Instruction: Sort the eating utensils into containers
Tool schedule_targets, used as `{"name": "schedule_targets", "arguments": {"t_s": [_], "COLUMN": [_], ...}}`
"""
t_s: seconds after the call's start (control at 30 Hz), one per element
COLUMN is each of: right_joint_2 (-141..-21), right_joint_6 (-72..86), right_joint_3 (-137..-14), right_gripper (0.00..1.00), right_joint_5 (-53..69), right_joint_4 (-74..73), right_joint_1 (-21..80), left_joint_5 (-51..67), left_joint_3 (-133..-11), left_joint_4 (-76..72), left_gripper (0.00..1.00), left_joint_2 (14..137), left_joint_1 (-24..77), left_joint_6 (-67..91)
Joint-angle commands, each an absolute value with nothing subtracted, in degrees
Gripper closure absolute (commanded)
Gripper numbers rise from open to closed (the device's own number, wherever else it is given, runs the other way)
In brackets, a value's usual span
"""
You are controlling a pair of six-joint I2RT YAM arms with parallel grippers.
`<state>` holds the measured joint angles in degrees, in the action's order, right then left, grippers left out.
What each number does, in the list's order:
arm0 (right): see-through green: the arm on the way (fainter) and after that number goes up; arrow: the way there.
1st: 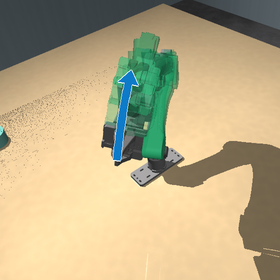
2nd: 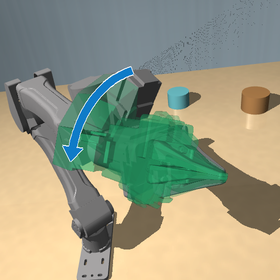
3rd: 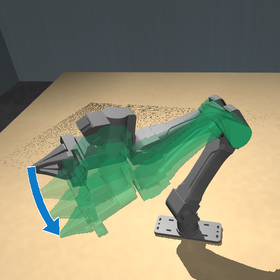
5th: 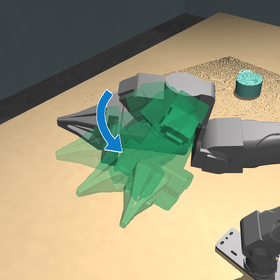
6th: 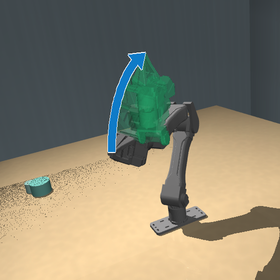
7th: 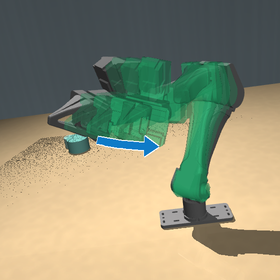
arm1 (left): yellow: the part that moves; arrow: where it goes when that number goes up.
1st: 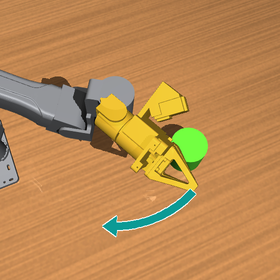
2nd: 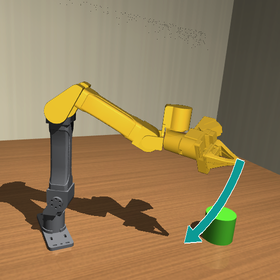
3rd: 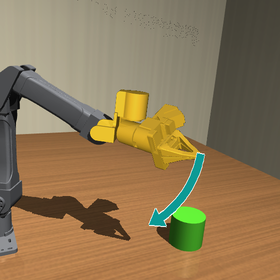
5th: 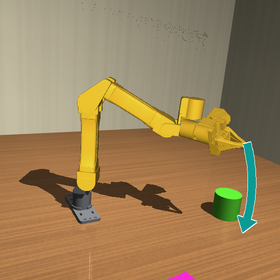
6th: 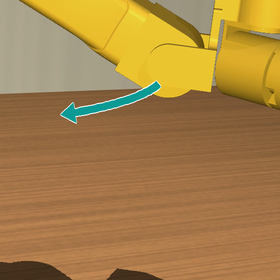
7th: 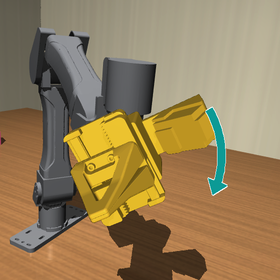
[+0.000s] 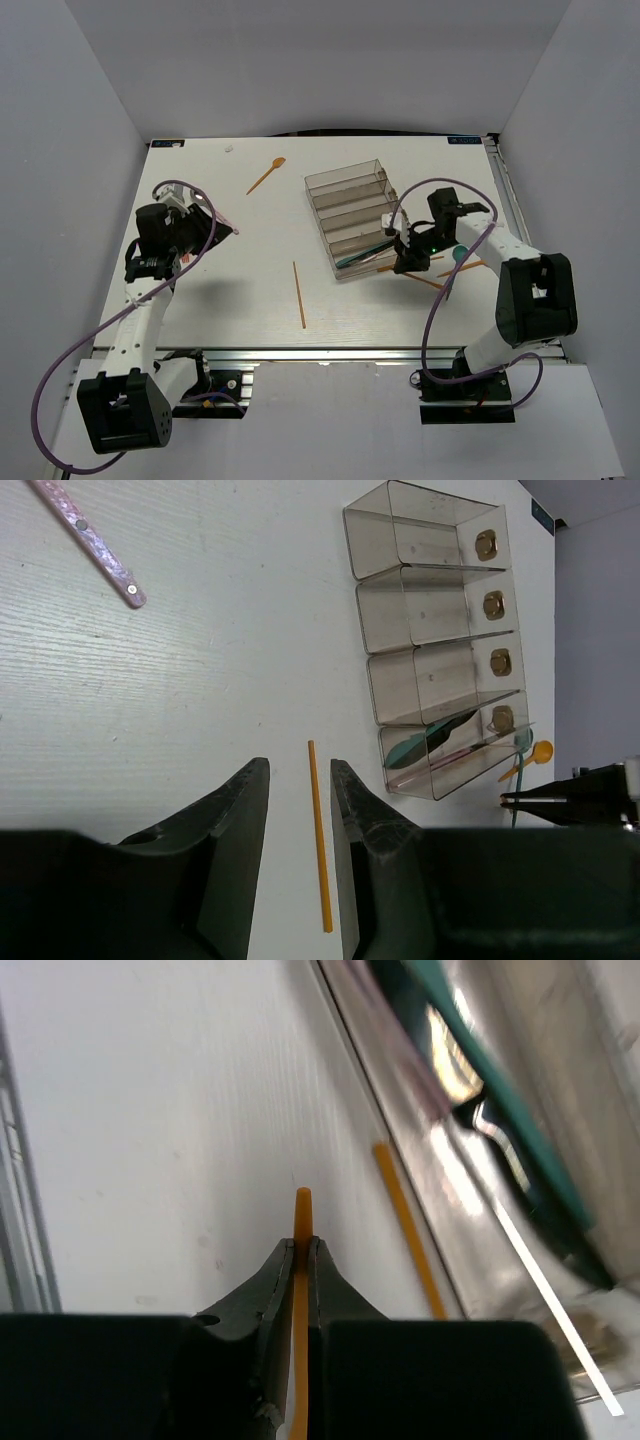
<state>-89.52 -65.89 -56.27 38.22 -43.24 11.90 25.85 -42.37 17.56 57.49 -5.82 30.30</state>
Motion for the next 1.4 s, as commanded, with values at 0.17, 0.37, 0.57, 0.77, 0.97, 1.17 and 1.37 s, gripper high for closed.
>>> {"name": "schedule_targets", "arguments": {"t_s": [0.17,0.37,0.57,0.77,0.97,1.17,1.37], "right_joint_2": [-89.2,-90.0,-91.4,-93.5,-95.4,-96.7,-97.8], "right_joint_6": [-71.8,-73.1,-71.1,-68.3,-68.5,-72.0,-76.6], "right_joint_3": [-67.7,-77.5,-86.7,-88.8,-85.4,-81.6,-78.0], "right_gripper": [1.00,1.00,1.00,1.00,1.00,1.00,1.00], "right_joint_5": [53.7,54.6,54.3,49.8,45.4,42.5,40.0], "right_joint_4": [-56.1,-58.6,-56.8,-48.5,-42.1,-38.9,-37.4], "right_joint_1": [16.4,20.6,25.0,28.3,29.1,29.1,29.1], "left_joint_5": [24.9,25.0,23.9,22.9,21.9,21.8,22.1], "left_joint_3": [-44.1,-45.1,-46.8,-48.8,-50.1,-50.4,-50.6], "left_joint_4": [18.7,19.0,19.9,21.4,22.5,23.0,23.0], "left_gripper": [0.58,0.58,0.57,0.55,0.54,0.53,0.52], "left_joint_2": [55.2,55.7,56.0,56.7,57.0,56.9,57.5], "left_joint_1": [-5.5,-5.5,-5.5,-5.5,-5.6,-5.5,-5.5], "left_joint_6": [30.5,30.1,29.2,28.2,27.4,27.5,27.9]}}
